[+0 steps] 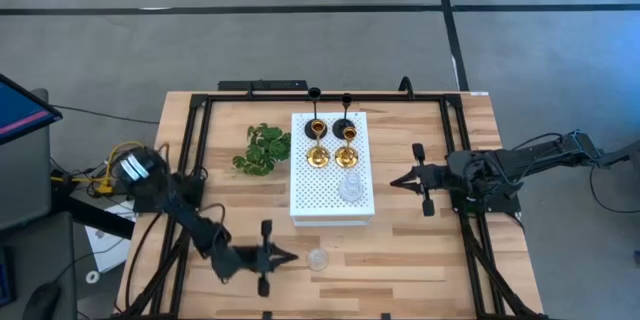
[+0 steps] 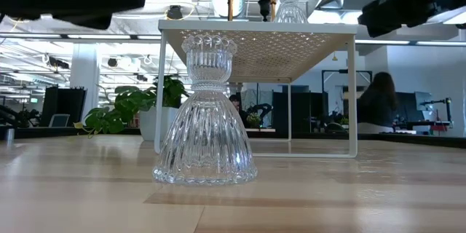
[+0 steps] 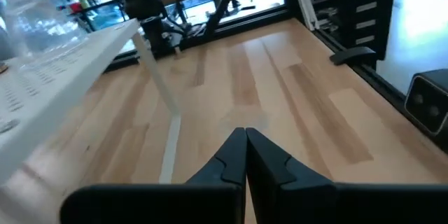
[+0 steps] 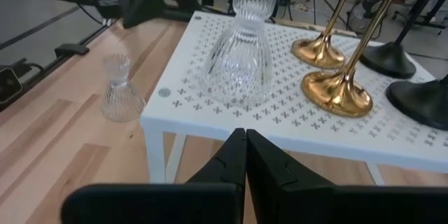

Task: Pick & Place candle stick holders
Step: Put the transparent glass candle holder on the shelf aligned with the other transparent glass candle holder

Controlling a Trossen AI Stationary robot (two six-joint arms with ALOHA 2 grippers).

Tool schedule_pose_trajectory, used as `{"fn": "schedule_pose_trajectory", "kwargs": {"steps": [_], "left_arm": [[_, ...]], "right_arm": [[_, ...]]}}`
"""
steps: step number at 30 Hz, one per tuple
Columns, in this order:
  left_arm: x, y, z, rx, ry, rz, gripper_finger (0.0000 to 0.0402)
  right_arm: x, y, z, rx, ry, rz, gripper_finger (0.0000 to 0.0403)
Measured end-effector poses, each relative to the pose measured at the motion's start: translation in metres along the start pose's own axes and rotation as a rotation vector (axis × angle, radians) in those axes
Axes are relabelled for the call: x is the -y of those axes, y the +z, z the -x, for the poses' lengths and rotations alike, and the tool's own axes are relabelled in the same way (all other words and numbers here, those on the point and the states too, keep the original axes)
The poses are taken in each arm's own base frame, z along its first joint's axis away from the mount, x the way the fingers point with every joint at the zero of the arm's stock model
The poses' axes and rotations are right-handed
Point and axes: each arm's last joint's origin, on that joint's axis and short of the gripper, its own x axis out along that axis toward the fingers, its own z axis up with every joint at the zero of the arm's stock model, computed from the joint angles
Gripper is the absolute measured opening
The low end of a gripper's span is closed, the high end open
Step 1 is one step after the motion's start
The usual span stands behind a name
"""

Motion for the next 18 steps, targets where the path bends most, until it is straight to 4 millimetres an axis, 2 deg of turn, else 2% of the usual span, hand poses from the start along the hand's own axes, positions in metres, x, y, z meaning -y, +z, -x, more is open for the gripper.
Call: {"fn": "schedule_pose_trajectory", "kwargs": {"steps": [5,11,14,18], "left_arm": [[0.025,0.008,-0.01,0.009,0.022,0.005,0.0003],[0.033,0.008,0.0,0.006,0.162,0.15,0.0003],[0.036,0.007,0.005,0.01,0.175,0.226,0.0003],[0.04,0.0,0.004,0.0,0.172,0.237,0.0003]], "right_arm": [[0.0,-0.003,0.0,-0.027,0.003,0.004,0.0001],[0.0,-0.003,0.0,-0.028,0.003,0.005,0.0001],[0.0,-0.005,0.0,-0.047,0.005,0.004,0.0001],[-0.001,-0.007,0.0,-0.071,0.006,-0.034,0.0001]]}}
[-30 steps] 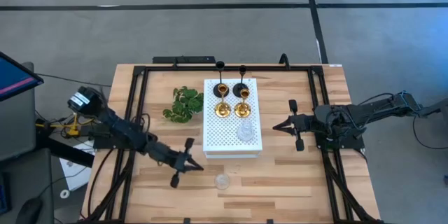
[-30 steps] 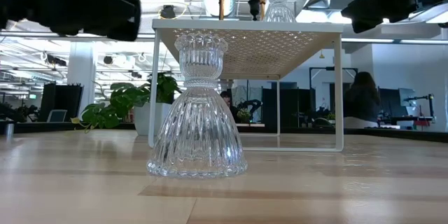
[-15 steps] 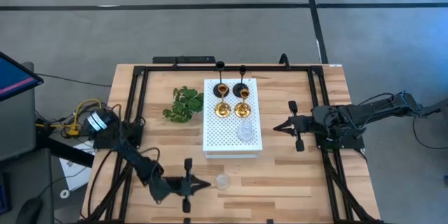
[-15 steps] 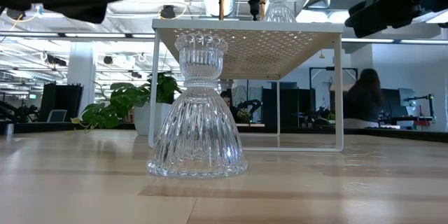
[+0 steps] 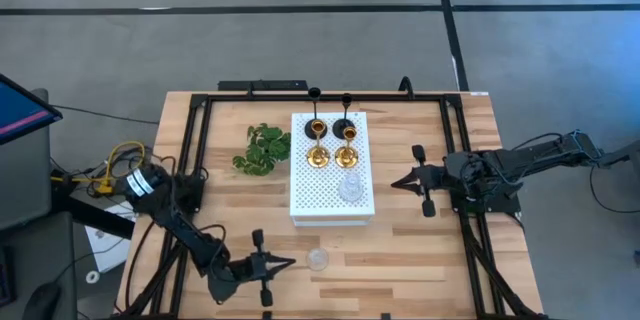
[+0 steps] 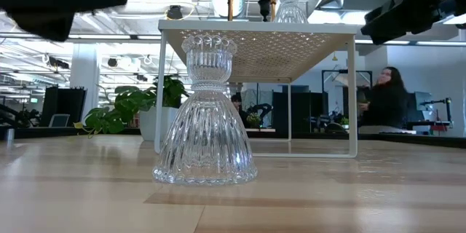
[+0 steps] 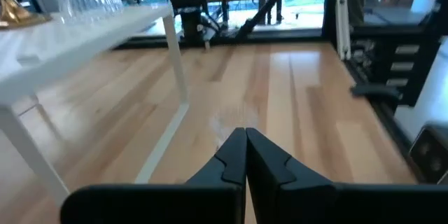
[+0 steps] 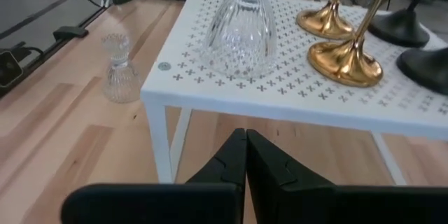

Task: Pick & Place candle stick holders
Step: Put the transparent glass candle holder on the shelf aligned with the other transparent glass candle holder

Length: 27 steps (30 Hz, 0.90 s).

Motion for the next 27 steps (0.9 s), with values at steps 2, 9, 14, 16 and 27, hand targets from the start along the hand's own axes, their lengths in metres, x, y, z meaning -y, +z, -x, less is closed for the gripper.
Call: {"fn": "schedule_pose_trajectory", "kwargs": {"steps": [2,9,14,16,27], "left_arm": [[0.002,-0.008,-0.001,-0.013,0.001,-0.013,0.0003],[0.004,-0.042,-0.008,-0.058,0.028,0.053,0.0003],[0.009,-0.056,-0.021,-0.066,0.068,0.117,0.0003],[0.012,-0.058,-0.025,-0.065,0.073,0.116,0.0003],[0.016,-0.025,-0.023,-0.053,-0.056,0.112,0.0013]], "right_arm": [[0.0,0.0,0.0,-0.001,0.0,-0.024,0.0001],[0.0,0.0,0.0,-0.002,0.001,-0.068,0.0001],[0.0,0.0,0.0,-0.002,0.0,-0.078,0.0001],[0.0,0.0,0.0,-0.002,0.0,-0.078,0.0001],[0.0,-0.004,0.0,-0.041,0.001,-0.084,0.0001]]}}
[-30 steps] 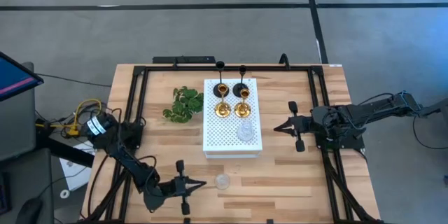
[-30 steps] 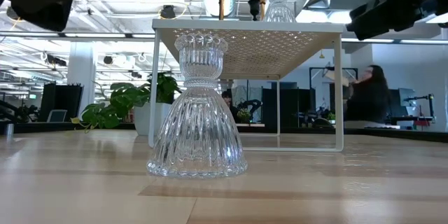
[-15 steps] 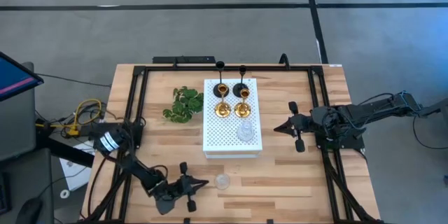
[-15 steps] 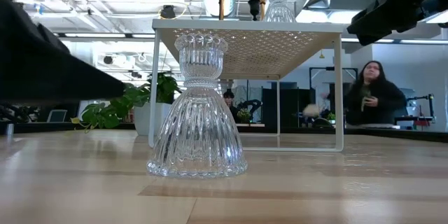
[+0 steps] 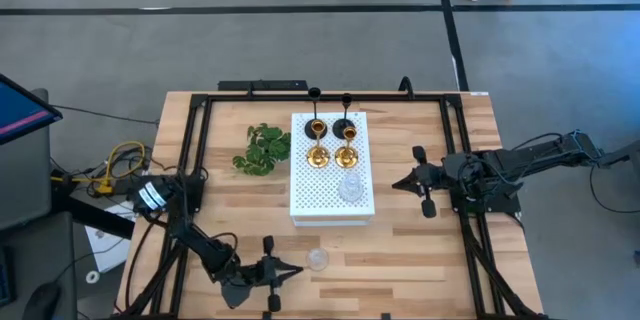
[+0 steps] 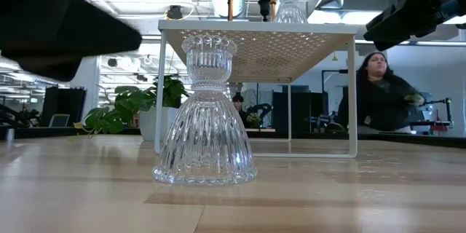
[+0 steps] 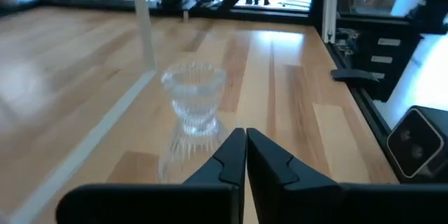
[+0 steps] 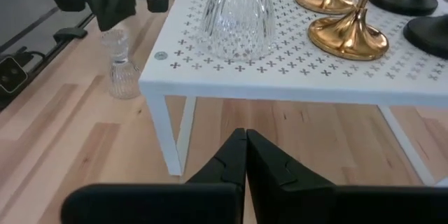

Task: Pick & Place candle stick holders
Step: Put the transparent glass candle holder on the shelf aligned with the other transparent glass candle holder

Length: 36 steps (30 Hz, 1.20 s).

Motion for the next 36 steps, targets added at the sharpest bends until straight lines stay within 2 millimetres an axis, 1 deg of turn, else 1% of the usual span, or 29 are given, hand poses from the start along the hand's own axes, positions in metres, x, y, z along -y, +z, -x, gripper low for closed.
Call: {"fn": "schedule_pose_trajectory", "kwargs": {"steps": [4,9,13,18,25,32,36], "left_arm": [[-0.001,0.01,0.0,0.015,0.003,-0.016,0.0016],[-0.006,0.014,-0.005,0.022,0.023,-0.003,0.0042],[-0.008,0.015,-0.008,0.022,0.03,0.013,0.008],[-0.007,0.014,-0.008,0.007,-0.019,0.026,0.0133],[-0.009,0.014,-0.011,0.004,-0.009,0.059,0.0206],[-0.02,0.012,-0.024,-0.045,-0.002,0.135,0.0273],[-0.026,0.013,-0.032,-0.07,-0.032,0.159,0.0298]], "right_arm": [[0.0,0.0,0.0,0.0,0.0,-0.028,0.0001],[0.0,0.0,0.0,0.0,0.0,-0.032,0.0001],[0.0,0.0,0.0,0.0,0.0,-0.032,0.0001],[0.0,0.0,0.0,0.0,0.0,-0.031,0.0001],[0.0,0.0,0.0,-0.001,0.0,-0.032,0.0001],[0.0,0.0,0.0,-0.001,0.0,-0.032,0.0001],[0.0,0.0,0.0,-0.001,0.0,-0.032,0.0001]]}}
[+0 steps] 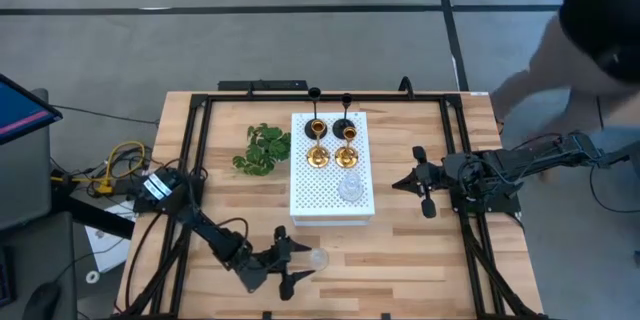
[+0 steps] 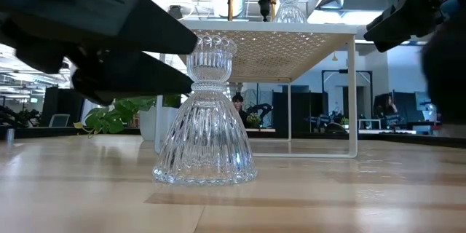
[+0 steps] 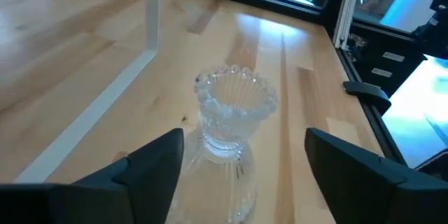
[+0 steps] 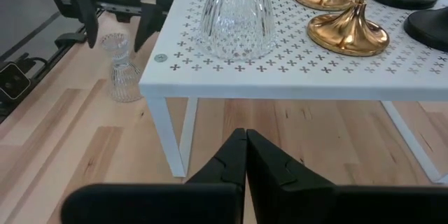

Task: Pick & Place candle stick holders
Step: Put the transparent glass candle holder on the shelf aligned with the other transparent glass candle holder

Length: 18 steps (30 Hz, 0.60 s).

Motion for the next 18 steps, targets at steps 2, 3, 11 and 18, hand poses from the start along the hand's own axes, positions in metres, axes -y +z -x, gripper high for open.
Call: {"fn": "schedule_pose_trajectory", "kwargs": {"steps": [2,3,11,18], "left_arm": [[-0.003,0.001,-0.003,-0.001,0.005,0.003,0.0306],[-0.004,0.002,-0.005,0.001,0.011,0.004,0.0308],[-0.015,0.007,-0.016,-0.015,0.002,0.014,0.0315],[-0.023,0.011,-0.024,-0.025,-0.004,0.022,0.0315]], "right_arm": [[0.0,0.0,0.0,0.0,0.0,0.0,0.0001],[0.0,0.0,0.0,0.0,0.0,0.0,0.0001],[0.0,-0.002,0.0,-0.016,-0.001,0.003,0.0001],[0.0,-0.004,0.0,-0.04,-0.003,0.003,0.0001]]}}
